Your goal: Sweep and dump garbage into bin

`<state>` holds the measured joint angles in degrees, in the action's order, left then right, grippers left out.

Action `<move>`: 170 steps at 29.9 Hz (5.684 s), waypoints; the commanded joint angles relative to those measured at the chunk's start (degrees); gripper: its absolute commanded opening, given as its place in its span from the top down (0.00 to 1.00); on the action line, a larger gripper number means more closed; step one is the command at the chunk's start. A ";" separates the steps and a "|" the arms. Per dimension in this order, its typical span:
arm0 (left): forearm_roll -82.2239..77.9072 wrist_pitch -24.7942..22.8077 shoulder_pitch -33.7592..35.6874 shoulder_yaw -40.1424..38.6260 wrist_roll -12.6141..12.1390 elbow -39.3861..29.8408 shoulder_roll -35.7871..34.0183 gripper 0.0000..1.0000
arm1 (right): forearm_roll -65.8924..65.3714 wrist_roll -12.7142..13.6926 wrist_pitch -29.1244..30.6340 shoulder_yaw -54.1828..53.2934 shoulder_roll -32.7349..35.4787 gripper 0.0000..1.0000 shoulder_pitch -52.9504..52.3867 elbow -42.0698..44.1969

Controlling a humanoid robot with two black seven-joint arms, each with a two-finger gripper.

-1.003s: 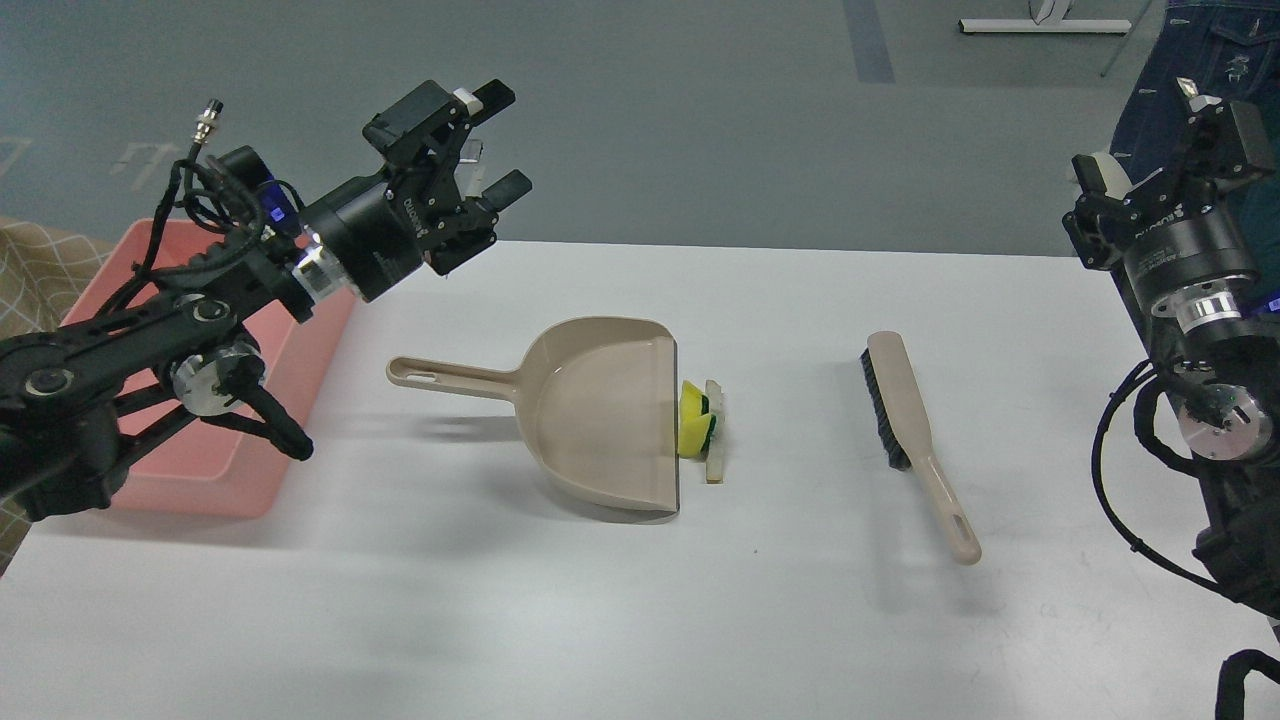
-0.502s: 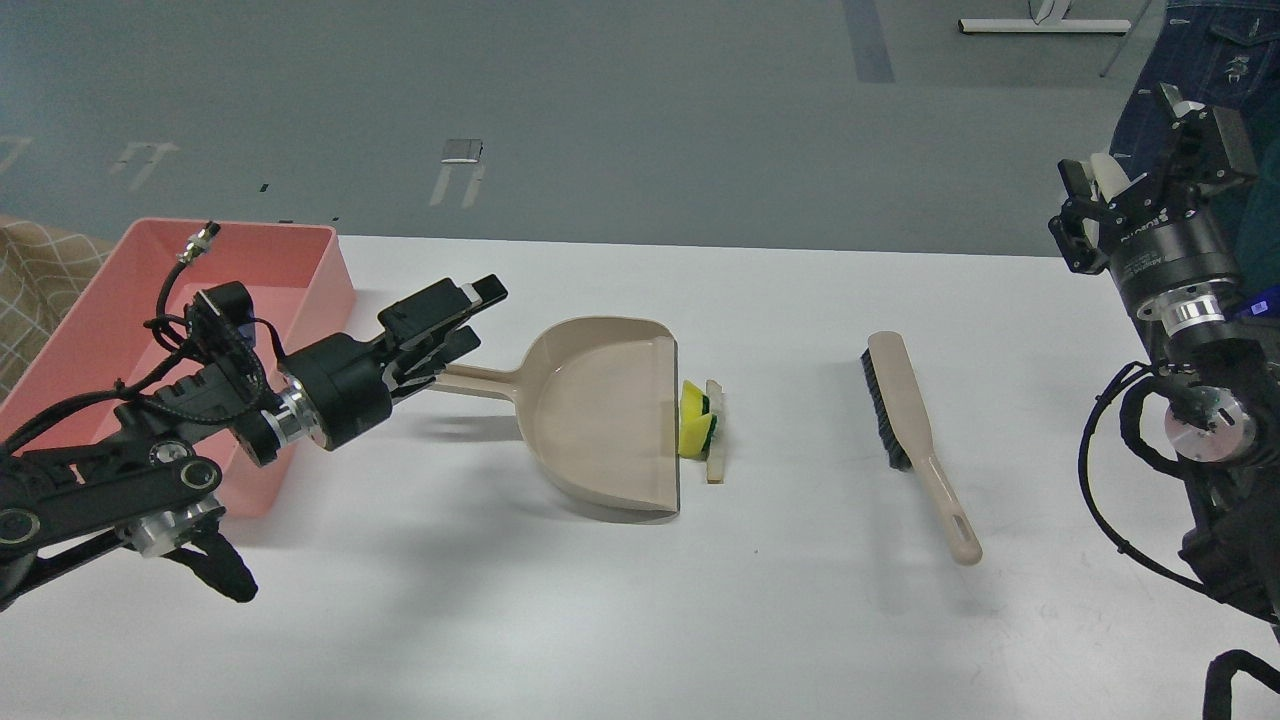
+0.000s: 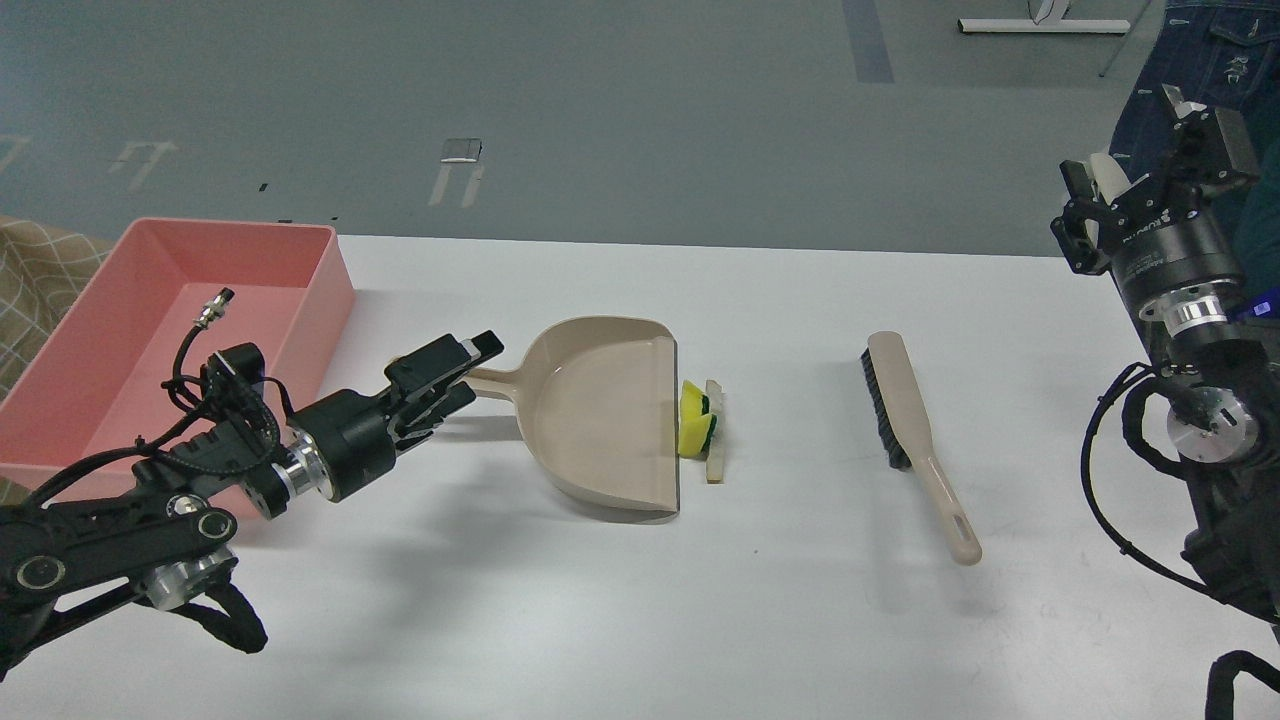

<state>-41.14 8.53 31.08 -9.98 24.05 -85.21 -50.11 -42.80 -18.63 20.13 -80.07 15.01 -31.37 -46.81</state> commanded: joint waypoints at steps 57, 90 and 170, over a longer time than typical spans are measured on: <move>0.89 11.86 -1.82 -4.70 -0.76 24.83 21.36 1.00 | 0.00 0.00 0.00 -0.09 -0.07 0.01 -0.18 -0.21; 0.71 15.64 0.12 -4.70 0.03 24.04 24.35 1.00 | -3.24 1.41 0.53 32.42 36.74 0.01 -0.71 -20.05; 0.53 15.82 2.14 -4.70 0.12 23.77 25.85 1.00 | -33.22 14.24 -2.99 47.29 35.44 0.45 10.19 -40.55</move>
<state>-40.60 24.37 33.27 -14.67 24.16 -61.44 -24.24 -75.90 -4.42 17.15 -32.82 50.45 -21.16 -87.37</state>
